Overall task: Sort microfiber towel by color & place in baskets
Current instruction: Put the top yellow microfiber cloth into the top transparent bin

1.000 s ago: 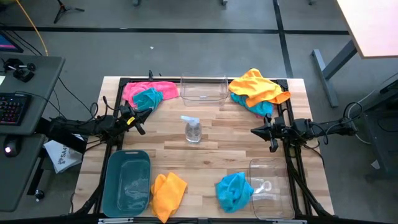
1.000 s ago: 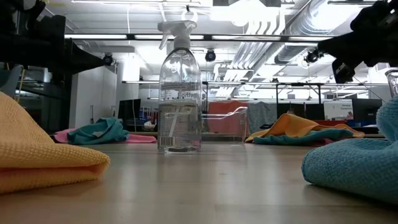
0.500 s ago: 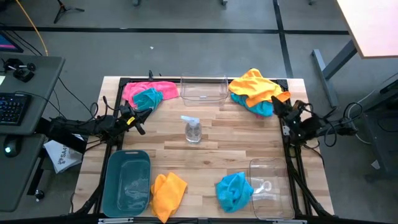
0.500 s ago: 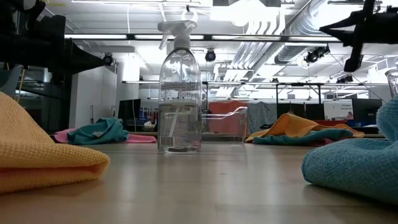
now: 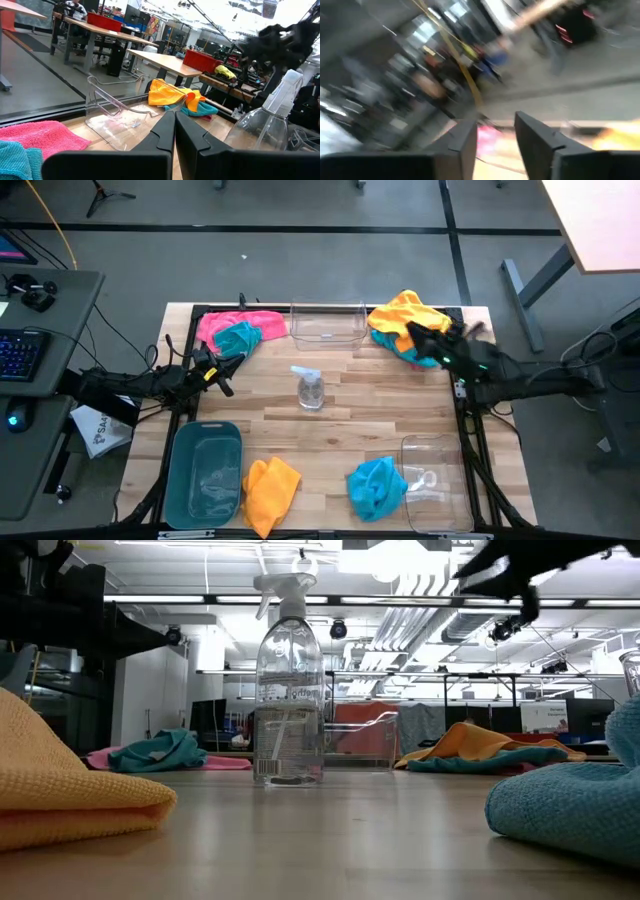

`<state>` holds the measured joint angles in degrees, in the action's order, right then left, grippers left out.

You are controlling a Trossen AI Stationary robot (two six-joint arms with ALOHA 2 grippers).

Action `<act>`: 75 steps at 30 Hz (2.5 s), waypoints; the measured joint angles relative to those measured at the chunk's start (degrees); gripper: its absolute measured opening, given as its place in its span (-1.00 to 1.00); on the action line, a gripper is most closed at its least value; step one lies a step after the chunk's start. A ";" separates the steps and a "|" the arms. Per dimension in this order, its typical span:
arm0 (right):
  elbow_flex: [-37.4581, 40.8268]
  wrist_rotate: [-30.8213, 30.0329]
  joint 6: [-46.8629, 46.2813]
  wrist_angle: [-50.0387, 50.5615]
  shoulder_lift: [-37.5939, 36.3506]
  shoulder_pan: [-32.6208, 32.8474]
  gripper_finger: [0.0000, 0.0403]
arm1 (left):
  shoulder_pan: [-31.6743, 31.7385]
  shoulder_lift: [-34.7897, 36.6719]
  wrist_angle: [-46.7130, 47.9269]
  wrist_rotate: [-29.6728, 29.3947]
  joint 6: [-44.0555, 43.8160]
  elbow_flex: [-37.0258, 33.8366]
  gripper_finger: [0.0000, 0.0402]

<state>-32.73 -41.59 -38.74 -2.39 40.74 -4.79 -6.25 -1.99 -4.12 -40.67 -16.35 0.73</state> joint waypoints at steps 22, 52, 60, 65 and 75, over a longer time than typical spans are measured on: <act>-30.08 29.06 13.52 50.32 46.63 -33.64 -0.02 | -0.01 -0.01 0.02 -0.01 0.01 0.00 -1.00; -48.08 18.01 29.81 60.11 40.52 -32.19 -0.97 | -0.01 0.01 0.02 -0.01 0.01 -0.01 -1.00; -60.07 36.60 28.07 34.67 32.38 -31.63 -0.99 | 0.00 0.00 0.00 0.00 0.01 0.00 -1.00; -59.00 48.75 25.89 18.83 34.34 -28.77 -1.00 | -0.01 0.01 0.02 0.01 0.00 0.00 -1.00; -58.54 48.07 25.56 0.58 41.76 -27.69 -1.00 | 0.01 -0.01 0.00 0.00 0.01 0.00 -1.00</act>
<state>-91.26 6.48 -13.18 -1.81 82.50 -32.48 -6.24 -2.00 -4.12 -40.67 -16.34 0.73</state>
